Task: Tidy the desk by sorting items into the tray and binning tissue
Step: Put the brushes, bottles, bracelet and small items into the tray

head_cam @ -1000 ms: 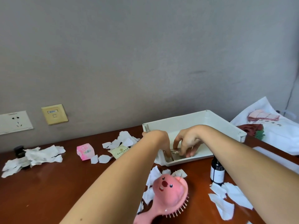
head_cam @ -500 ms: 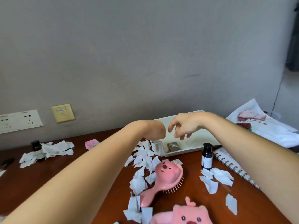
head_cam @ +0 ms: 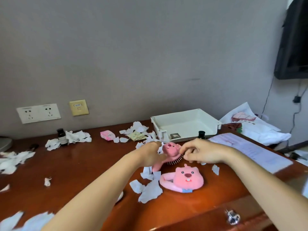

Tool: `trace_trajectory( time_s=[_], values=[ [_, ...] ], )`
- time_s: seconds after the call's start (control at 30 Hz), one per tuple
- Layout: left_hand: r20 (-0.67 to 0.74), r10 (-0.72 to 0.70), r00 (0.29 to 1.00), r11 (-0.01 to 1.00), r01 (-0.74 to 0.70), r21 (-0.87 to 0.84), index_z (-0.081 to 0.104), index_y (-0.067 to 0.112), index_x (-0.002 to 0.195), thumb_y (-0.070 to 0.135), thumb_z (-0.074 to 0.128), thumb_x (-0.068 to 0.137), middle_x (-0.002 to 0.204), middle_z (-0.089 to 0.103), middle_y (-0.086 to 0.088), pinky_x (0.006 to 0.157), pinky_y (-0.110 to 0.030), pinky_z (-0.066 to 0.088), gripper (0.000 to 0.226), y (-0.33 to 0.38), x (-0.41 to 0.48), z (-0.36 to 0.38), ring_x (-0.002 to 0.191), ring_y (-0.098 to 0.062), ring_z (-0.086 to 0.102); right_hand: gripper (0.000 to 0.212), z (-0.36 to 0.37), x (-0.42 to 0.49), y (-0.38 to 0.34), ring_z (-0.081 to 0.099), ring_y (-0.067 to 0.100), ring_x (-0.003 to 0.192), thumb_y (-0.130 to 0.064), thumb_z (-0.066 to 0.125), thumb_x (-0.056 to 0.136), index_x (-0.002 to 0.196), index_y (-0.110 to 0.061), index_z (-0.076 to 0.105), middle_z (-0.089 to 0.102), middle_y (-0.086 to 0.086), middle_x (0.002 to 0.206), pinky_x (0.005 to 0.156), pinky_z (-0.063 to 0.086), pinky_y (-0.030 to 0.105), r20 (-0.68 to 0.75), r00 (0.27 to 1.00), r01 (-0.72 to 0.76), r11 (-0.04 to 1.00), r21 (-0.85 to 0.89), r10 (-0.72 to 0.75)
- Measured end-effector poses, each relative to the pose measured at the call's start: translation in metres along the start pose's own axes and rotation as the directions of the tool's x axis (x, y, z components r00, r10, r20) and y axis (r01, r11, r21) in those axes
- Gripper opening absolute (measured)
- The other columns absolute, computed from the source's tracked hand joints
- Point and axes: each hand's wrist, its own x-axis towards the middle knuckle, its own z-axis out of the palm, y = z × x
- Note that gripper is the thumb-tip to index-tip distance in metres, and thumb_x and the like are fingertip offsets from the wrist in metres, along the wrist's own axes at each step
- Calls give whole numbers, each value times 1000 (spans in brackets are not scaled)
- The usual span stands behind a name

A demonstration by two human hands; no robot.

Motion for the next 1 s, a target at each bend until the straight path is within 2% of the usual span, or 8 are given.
trace_trajectory(
  time_s=[0.1, 0.2, 0.4, 0.53, 0.67, 0.73, 0.83, 1.0],
  values=[
    [-131, -55, 990, 993, 41, -112, 53, 3, 116, 36, 47, 95, 120, 59, -14, 87, -38, 46, 40, -11, -8, 26, 101, -28, 56, 16, 24, -13, 5, 63, 13, 98, -25, 60, 90, 105, -23, 65, 65, -7, 96, 92, 50, 30, -88, 996, 27, 999, 26, -25],
    [-212, -76, 974, 987, 43, -158, 57, 7, 110, 38, 47, 94, 108, 63, -11, 84, -41, 49, 36, -13, -16, 49, 97, -31, 60, 27, 41, -22, 6, 59, 9, 107, -31, 63, 87, 114, -26, 62, 63, -6, 113, 99, 46, 30, -109, 993, 41, 999, 29, -38],
    [-265, -117, 957, 992, 101, -73, 59, 16, 108, 40, 41, 96, 105, 67, -5, 87, -35, 33, 32, -14, -17, 61, 103, -27, 58, 48, 59, -30, 6, 55, 13, 112, -39, 63, 83, 130, -31, 52, 56, -7, 128, 94, 47, 30, -170, 985, -21, 999, -50, 13],
    [-227, -161, 960, 987, 155, -45, 60, 18, 112, 42, 44, 94, 107, 67, -1, 91, -35, 27, 34, -15, -9, 56, 103, -22, 58, 43, 64, -38, 12, 55, 16, 105, -47, 62, 83, 124, -35, 54, 61, -7, 117, 91, 47, 34, -306, 950, -105, 984, -145, 56],
    [-167, -192, 967, 981, 183, -68, 62, 15, 103, 43, 48, 92, 93, 65, -1, 90, -36, 31, 33, -14, 3, 48, 94, -21, 59, 36, 83, -48, 21, 54, 11, 97, -37, 67, 82, 116, -31, 58, 60, -13, 105, 86, 43, 29, -511, 857, -51, 998, 43, 66],
    [-165, -197, 966, 980, 190, -59, 64, 14, 99, 44, 49, 91, 86, 62, -1, 87, -35, 32, 34, -12, 8, 45, 87, -20, 57, 36, 91, -50, 23, 53, 7, 97, -38, 68, 82, 115, -30, 57, 57, -19, 104, 86, 42, 29, -593, 803, -30, 998, 49, 53],
    [-159, -189, 969, 982, 183, -50, 64, 15, 91, 42, 51, 91, 83, 61, -1, 84, -34, 32, 31, -9, 11, 45, 83, -20, 54, 35, 92, -47, 26, 54, 8, 98, -38, 67, 82, 114, -29, 58, 56, -20, 103, 86, 42, 30, -614, 788, -26, 999, 45, 48],
    [-57, -134, 989, 991, 134, 5, 50, 17, 70, 25, 49, 88, 71, 51, -1, 76, -30, 33, 19, 3, 16, 47, 78, -27, 50, 34, 91, -45, 28, 53, 8, 98, -35, 69, 81, 112, -29, 57, 58, -17, 105, 84, 43, 28, -610, 789, -12, 994, 106, 74]
  ],
)
